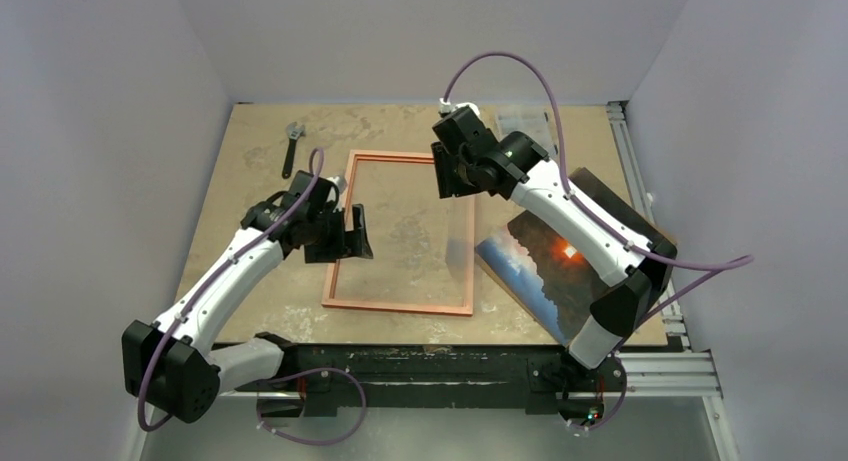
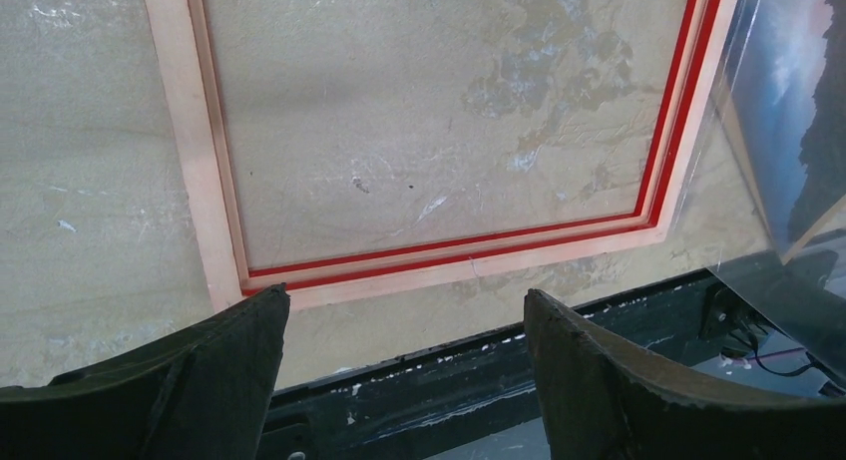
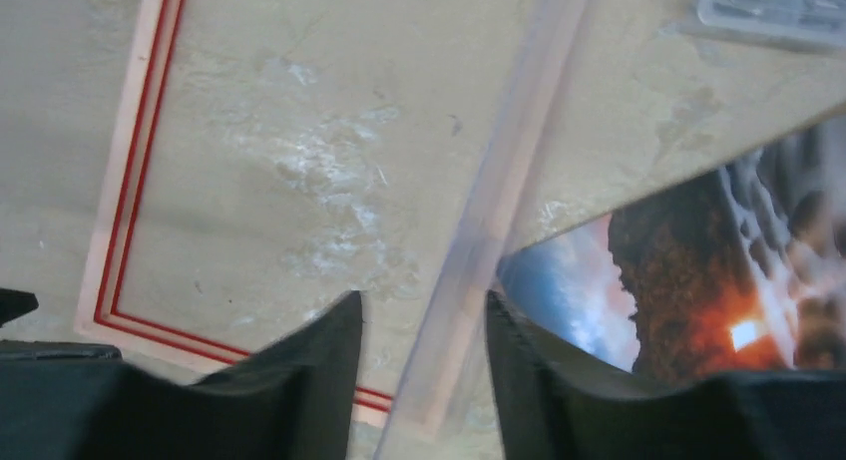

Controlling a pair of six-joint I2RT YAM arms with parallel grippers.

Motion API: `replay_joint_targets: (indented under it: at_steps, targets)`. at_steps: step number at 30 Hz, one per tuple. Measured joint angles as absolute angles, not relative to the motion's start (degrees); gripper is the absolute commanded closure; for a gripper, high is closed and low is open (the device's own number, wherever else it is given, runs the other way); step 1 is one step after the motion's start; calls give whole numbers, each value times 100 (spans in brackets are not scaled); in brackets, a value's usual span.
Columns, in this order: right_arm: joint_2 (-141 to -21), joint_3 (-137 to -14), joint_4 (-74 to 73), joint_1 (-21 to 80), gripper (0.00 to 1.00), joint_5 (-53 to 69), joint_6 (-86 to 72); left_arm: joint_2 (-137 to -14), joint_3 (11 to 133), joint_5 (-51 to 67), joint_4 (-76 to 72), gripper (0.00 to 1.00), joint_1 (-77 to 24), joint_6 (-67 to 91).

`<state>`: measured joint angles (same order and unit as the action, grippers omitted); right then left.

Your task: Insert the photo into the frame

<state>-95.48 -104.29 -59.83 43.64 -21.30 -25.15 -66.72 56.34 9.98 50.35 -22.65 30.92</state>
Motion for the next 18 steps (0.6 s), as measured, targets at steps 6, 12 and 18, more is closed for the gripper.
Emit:
replay_joint_targets:
  at_steps: [6,12,18]
  targets:
    - [-9463,-10038,-5459,4392,24,-1055,-2668,-6521,5634,832,5063,15,-2265,3140]
    - [-9441,-9920,-5116,4386,22,-296,-2773,-6346,5631,548,5100,15,-2265,3301]
    - [-9118,-9351,-4491,3970,4,858,-2976,-6335,5586,436,5146,15,-2265,3350]
